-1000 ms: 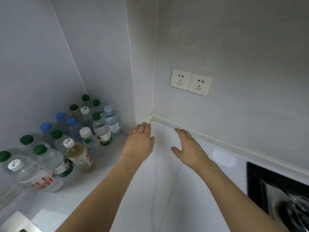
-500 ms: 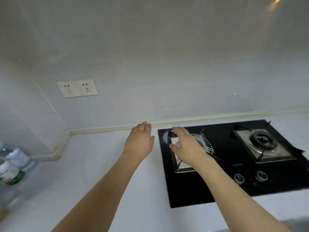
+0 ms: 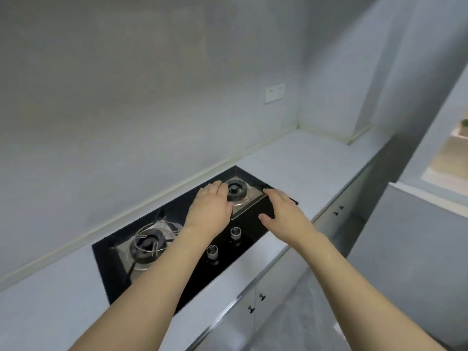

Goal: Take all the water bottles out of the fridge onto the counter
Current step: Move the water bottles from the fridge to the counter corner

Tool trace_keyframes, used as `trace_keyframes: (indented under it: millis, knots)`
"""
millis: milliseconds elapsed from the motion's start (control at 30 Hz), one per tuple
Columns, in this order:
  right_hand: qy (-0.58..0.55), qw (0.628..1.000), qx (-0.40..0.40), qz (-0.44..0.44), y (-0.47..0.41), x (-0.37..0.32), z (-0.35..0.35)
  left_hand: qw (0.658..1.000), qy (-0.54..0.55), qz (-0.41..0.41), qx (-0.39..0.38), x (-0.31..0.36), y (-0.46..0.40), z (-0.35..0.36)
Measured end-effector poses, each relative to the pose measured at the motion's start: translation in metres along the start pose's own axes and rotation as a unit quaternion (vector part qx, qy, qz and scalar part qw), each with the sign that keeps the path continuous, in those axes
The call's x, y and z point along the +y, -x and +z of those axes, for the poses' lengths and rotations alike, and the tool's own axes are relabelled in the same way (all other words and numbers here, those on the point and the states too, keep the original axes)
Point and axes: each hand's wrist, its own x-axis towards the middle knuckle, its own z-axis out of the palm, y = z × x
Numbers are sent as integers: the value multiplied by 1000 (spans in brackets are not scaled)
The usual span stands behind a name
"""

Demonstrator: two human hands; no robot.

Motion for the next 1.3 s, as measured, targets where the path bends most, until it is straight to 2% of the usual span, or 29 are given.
trace_keyframes:
  millis: [400, 667, 800, 833, 1300]
  knots:
    - [5, 982, 97, 162, 29, 170, -91, 979, 8, 200, -44, 185, -114, 64]
    - [13, 967, 113, 229, -10, 280, -144, 962, 53, 260, -63, 285, -224, 118]
    - [14, 959, 119, 258, -33, 323, -170, 960, 66, 263, -66, 323, -270, 140]
    - [15, 954, 128, 271, -47, 353, -187, 955, 66, 279, -69, 351, -299, 152]
    - [21, 907, 216, 360, -55, 456, -269, 917, 137, 357, -113, 485, -383, 171]
